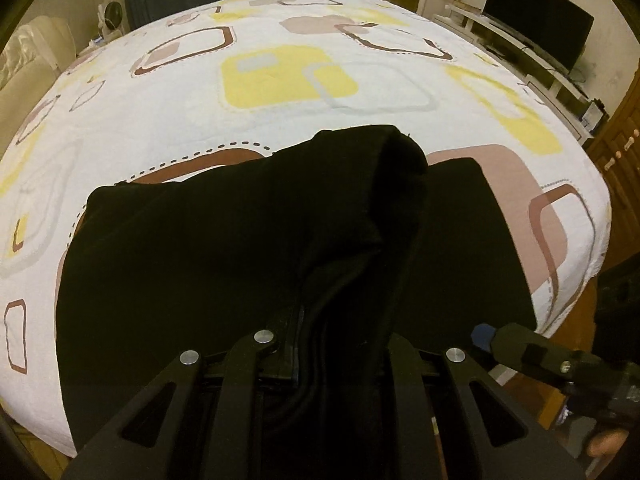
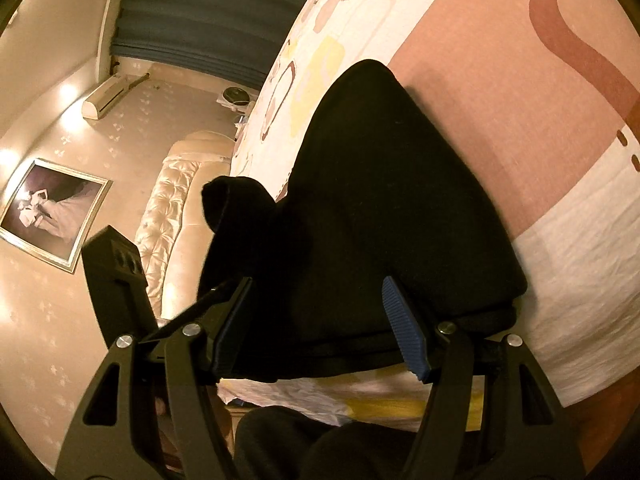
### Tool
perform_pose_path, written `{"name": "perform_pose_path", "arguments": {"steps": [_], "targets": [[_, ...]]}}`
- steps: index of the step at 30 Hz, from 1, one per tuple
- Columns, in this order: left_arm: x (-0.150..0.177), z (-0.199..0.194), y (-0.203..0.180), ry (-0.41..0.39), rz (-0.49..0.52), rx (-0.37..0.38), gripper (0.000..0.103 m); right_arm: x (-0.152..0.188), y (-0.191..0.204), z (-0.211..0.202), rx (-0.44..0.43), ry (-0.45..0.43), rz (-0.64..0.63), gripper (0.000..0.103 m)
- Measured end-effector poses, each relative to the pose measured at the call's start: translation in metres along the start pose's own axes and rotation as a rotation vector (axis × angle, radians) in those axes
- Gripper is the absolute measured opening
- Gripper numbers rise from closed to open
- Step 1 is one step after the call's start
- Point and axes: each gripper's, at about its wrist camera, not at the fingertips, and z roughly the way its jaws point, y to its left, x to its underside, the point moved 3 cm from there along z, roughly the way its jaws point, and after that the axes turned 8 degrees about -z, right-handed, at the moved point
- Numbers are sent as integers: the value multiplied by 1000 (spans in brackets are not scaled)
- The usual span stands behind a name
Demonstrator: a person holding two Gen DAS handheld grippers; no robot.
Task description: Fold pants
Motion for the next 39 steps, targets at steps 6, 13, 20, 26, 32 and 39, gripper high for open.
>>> {"name": "perform_pose_path", "arguments": {"steps": [6,13,20,26,32,39], "targets": [[5,3,-9,-32,50,-52,15,0,-2,-2,-5,0,1,65],[7,1,-14,-56,84,-68,18,-1,-3,-2,-7,-2,2,65],[13,-16,-16,-92,98,-53,42,-1,-2,-3,-12,-4,6,65],[15,-38,-13,-123,79,-4,69,-1,-2,-2,-11,-4,5,65],[17,-64,-11,-168,65,25,79,-2,-2,-3,-12,-6,1,65],[27,-89,39,-199,30,-41,80,-2,-2,-2,-12,-5,-1,65]]}}
